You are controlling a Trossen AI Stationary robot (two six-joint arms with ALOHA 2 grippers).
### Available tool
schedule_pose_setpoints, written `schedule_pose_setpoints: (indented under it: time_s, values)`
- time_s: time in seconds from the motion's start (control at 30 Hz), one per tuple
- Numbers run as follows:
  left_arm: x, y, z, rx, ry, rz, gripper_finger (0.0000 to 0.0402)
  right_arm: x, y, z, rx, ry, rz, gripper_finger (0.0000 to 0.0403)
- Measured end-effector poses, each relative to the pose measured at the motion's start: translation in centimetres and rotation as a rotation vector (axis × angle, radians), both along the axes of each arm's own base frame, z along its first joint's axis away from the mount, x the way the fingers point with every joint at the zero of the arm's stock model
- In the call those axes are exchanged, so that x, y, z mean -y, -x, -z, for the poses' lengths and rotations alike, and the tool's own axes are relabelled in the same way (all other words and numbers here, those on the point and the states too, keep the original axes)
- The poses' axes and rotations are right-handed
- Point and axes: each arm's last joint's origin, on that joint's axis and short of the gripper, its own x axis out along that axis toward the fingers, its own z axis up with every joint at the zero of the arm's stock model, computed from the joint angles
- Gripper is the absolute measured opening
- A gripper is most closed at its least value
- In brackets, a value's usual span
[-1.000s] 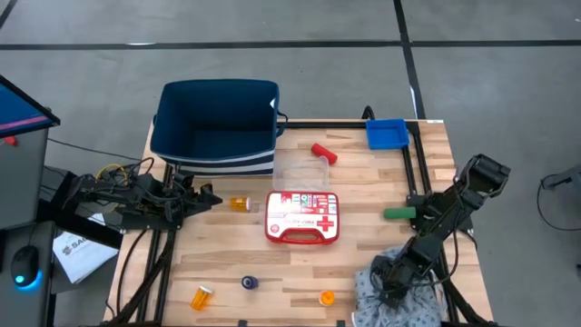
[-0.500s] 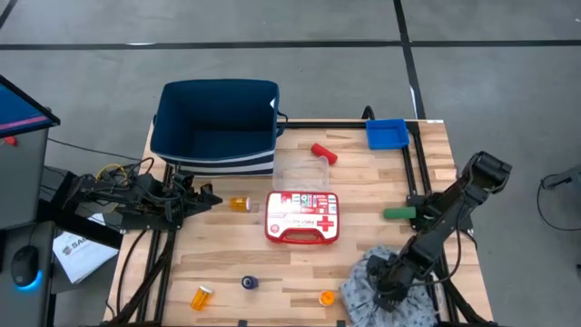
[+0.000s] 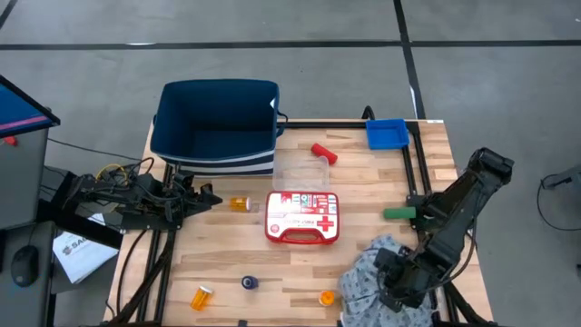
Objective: Pick & place medical supplies in basket/bin
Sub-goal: Put the gray patient gown into the blue laundry organizer
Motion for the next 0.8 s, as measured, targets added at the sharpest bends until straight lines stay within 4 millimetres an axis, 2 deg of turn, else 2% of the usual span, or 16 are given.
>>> schedule_pose_setpoints:
  time_s: [0.2, 0.37, 0.6, 0.8]
  values:
    - [0.0, 0.0, 0.0, -0.001, 0.001, 0.0, 0.0239, -0.2, -0.4, -4.2, 0.087, -0.014, 0.028, 0.0011]
    - [0.0, 0.0, 0.0, -0.001, 0.001, 0.001, 0.0239, 0.8, 0.2, -6.7, 0.059, 0.065, 0.08, 0.0011]
    - [0.0, 0.0, 0.0, -0.001, 0.0, 0.0, 0.0239, 1.8, 1.0, -7.9, 0.002, 0.141, 0.091, 0.0011]
    - [0.0, 0.0, 0.0, 0.0, 0.0, 0.0, 0.0239, 2.2, 1.1, -8.9, 0.042, 0.163, 0.133, 0.0011]
